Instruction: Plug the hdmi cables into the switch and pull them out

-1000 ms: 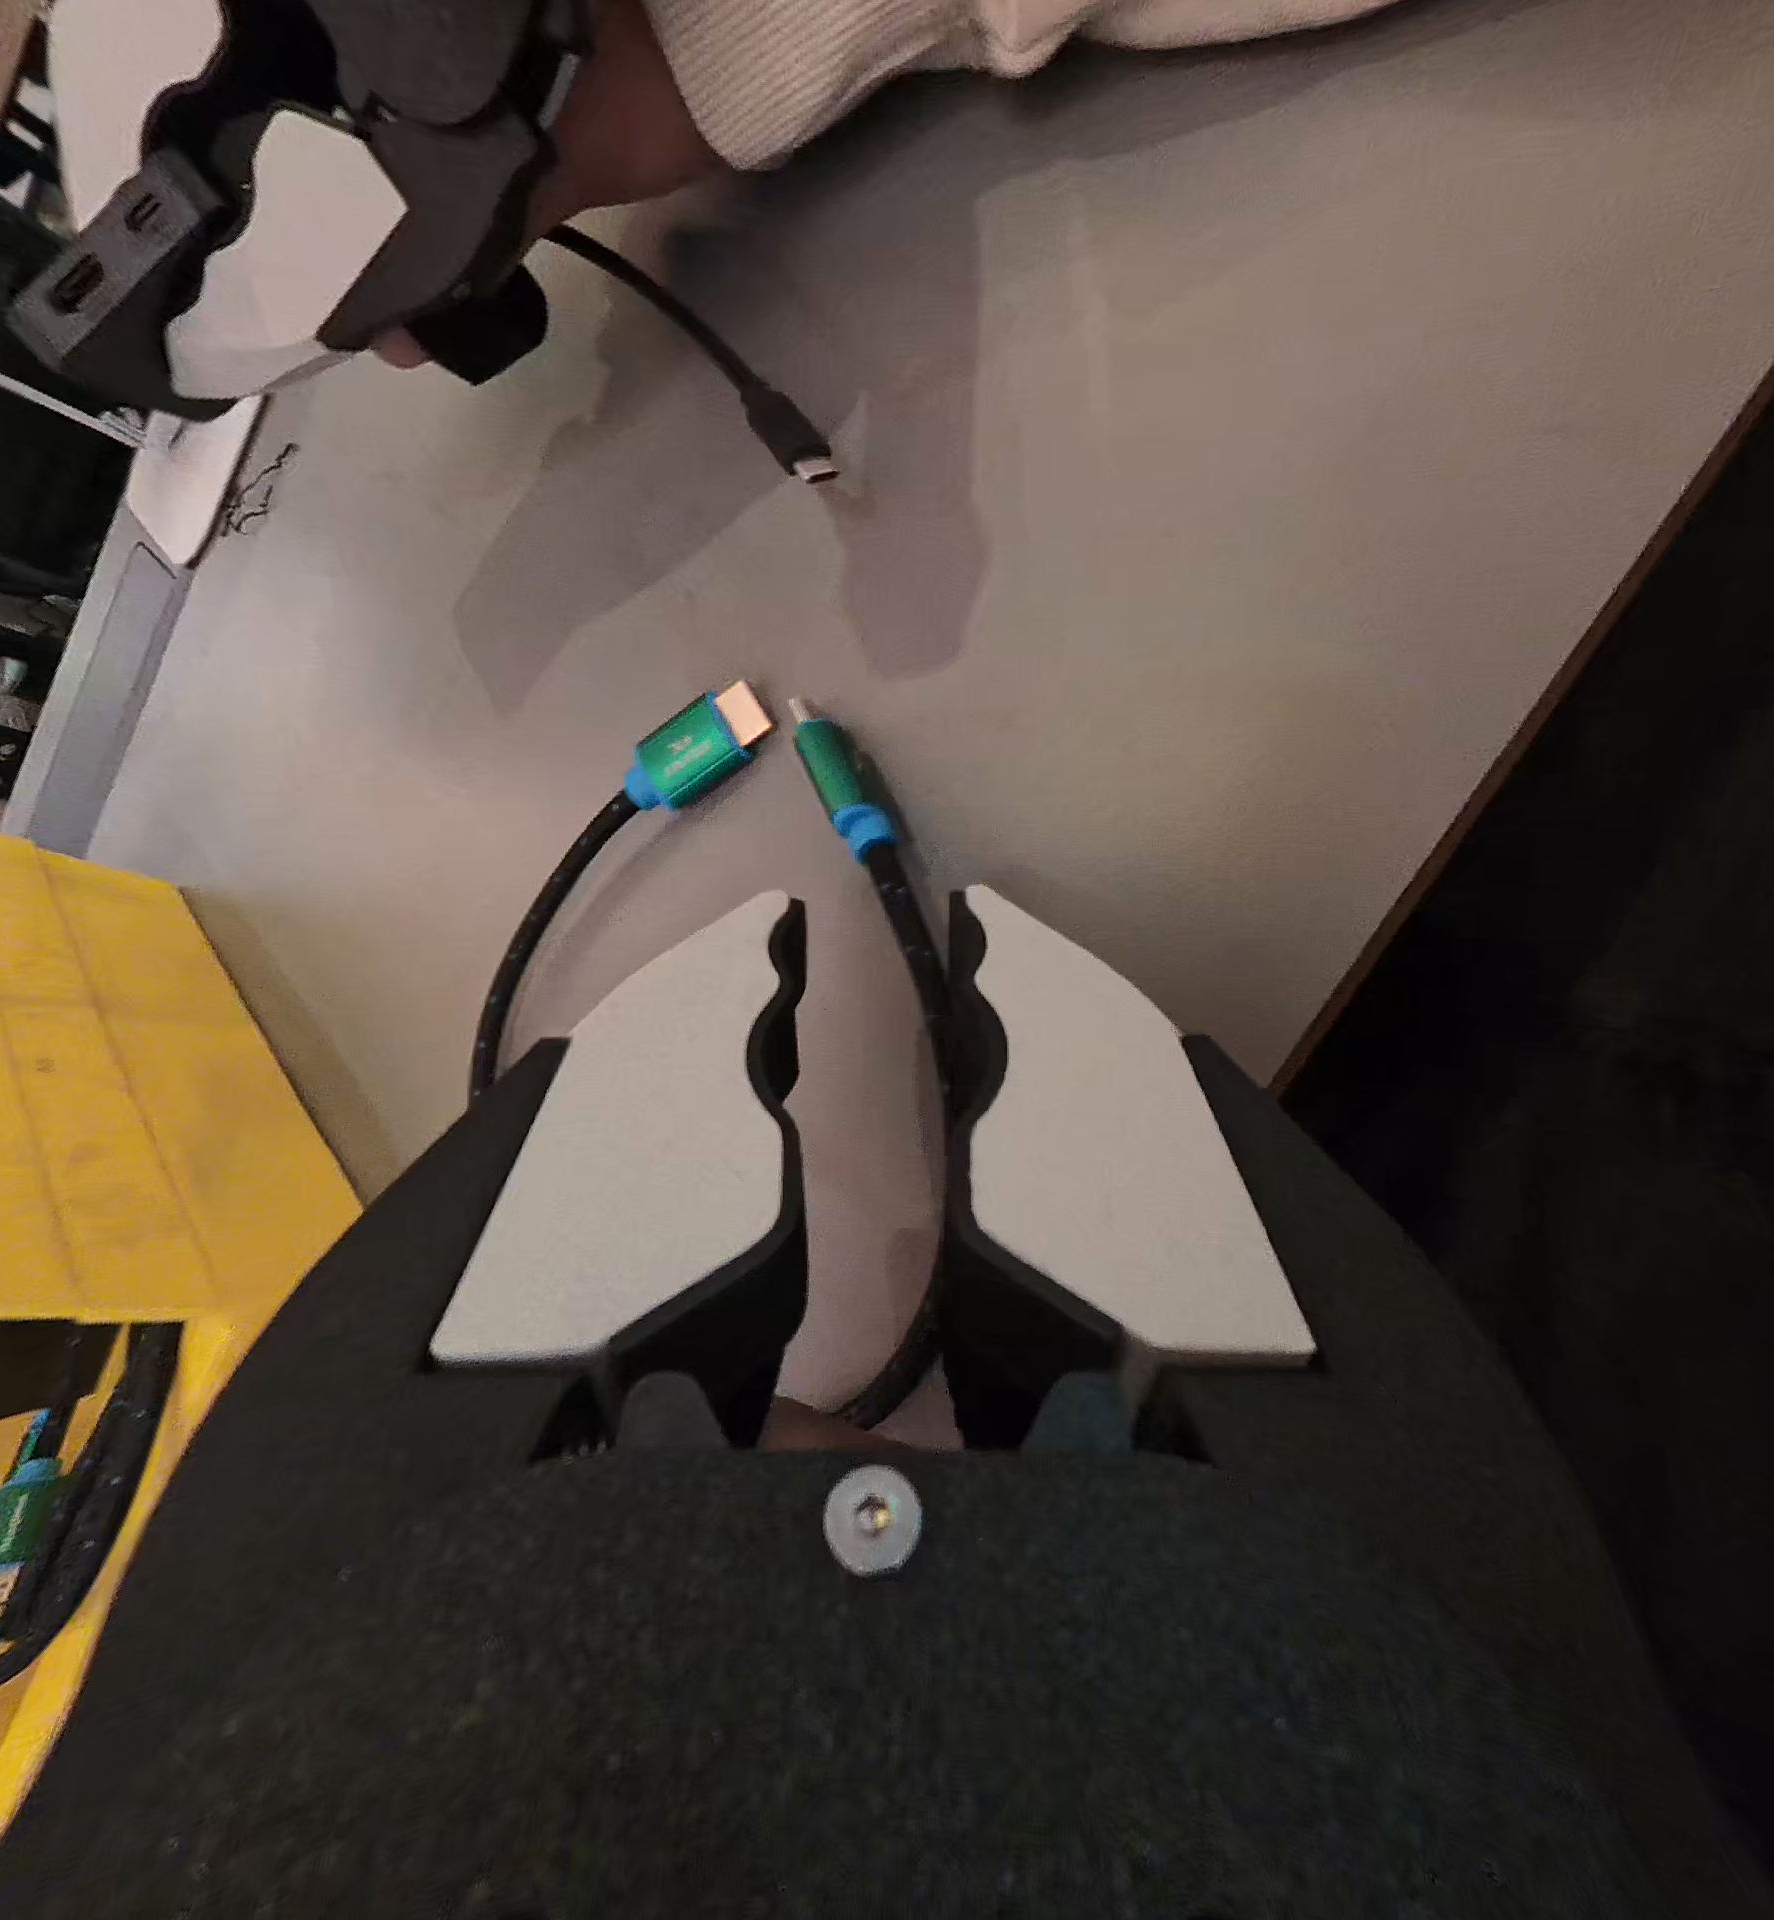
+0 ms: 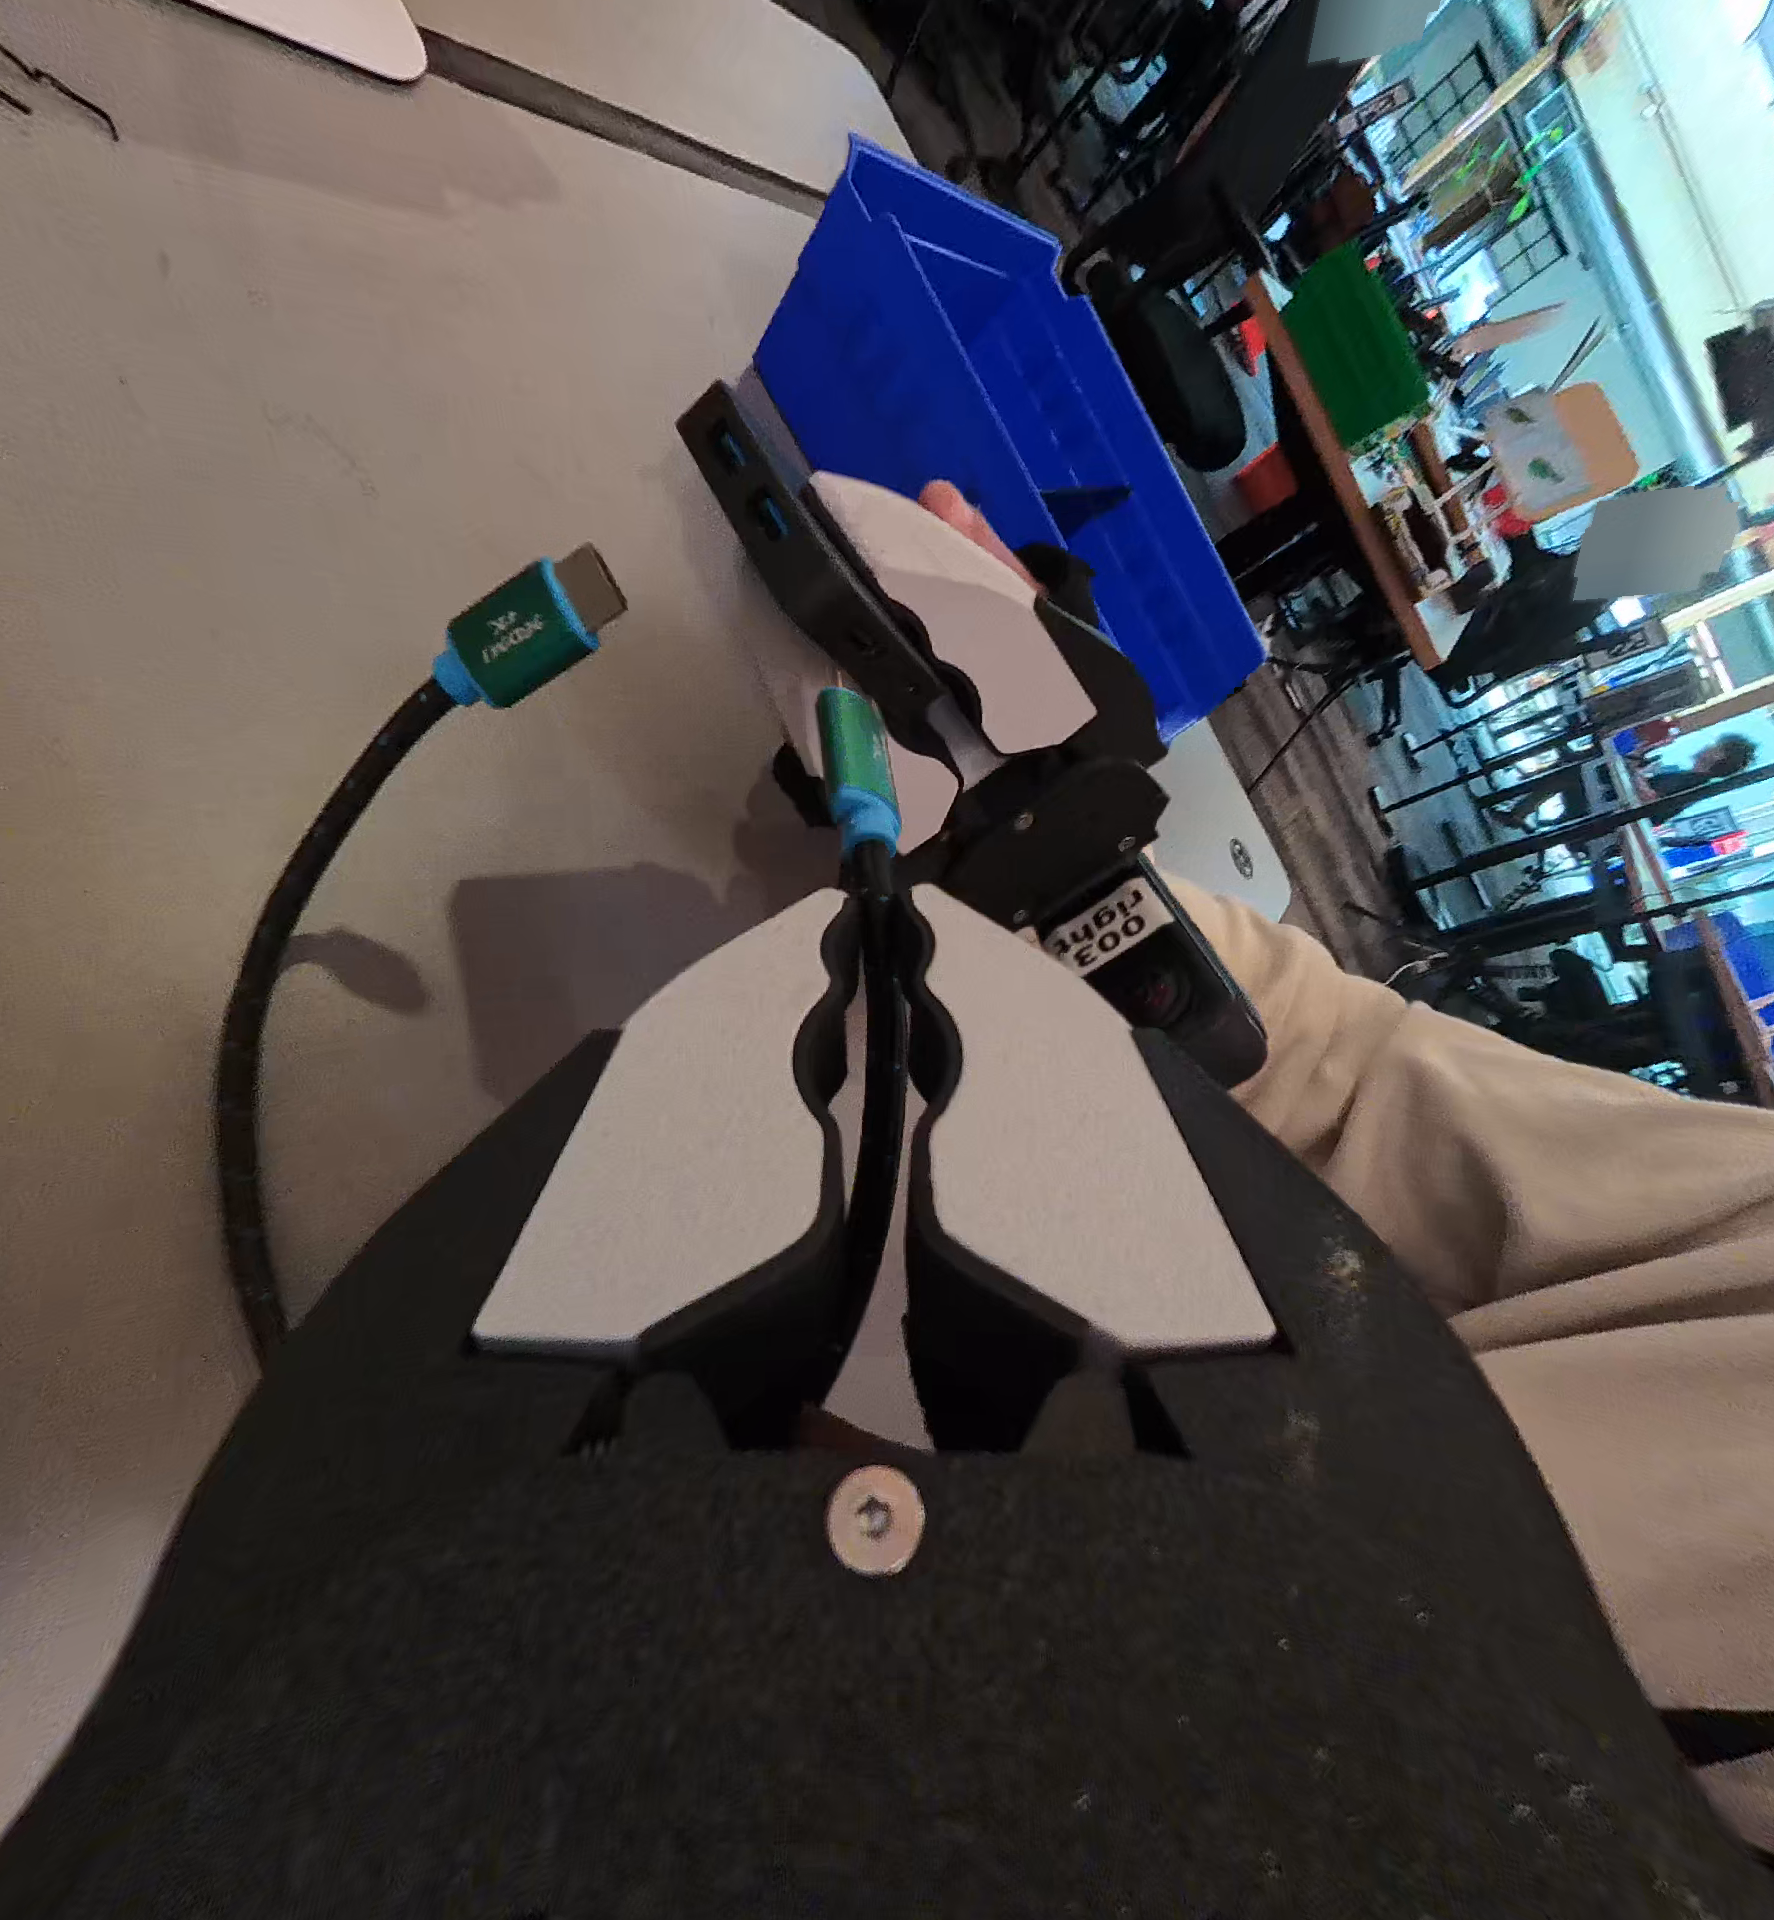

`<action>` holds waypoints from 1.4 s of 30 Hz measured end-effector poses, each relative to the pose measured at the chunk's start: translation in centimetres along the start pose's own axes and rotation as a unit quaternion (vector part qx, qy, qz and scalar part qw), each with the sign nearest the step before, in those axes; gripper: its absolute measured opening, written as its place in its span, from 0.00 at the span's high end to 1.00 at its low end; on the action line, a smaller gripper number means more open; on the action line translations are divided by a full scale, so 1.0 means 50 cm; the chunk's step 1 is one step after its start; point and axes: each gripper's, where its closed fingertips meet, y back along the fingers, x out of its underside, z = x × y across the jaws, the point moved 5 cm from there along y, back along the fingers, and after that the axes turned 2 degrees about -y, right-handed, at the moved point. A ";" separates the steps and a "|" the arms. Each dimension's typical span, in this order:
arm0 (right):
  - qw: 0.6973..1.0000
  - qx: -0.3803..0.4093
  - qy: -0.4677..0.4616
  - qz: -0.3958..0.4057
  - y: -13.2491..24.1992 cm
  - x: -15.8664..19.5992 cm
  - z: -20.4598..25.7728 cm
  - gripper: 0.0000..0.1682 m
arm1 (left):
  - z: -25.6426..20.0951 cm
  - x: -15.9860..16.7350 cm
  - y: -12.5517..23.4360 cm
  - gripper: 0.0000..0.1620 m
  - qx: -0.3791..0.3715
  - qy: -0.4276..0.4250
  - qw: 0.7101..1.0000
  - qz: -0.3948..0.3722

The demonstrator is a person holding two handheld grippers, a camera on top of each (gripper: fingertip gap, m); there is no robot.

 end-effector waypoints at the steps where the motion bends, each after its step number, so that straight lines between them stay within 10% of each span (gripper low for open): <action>1: 1.000 -0.002 0.000 0.006 -0.002 0.002 0.002 0.92 | 0.000 -0.002 -0.004 0.96 0.002 0.004 1.000 -0.010; 20: 0.996 0.002 0.076 0.040 -0.004 0.019 0.015 0.92 | 0.019 -0.015 -0.024 0.97 -0.023 0.021 0.998 -0.055; 31: 0.996 -0.045 0.019 0.079 -0.011 0.016 0.042 0.92 | 0.013 -0.003 -0.033 0.96 -0.251 -0.305 0.919 0.000; 42: 0.993 -0.059 0.017 0.097 -0.011 0.019 0.051 0.92 | 0.021 0.001 -0.045 0.96 -0.278 -0.326 0.904 0.006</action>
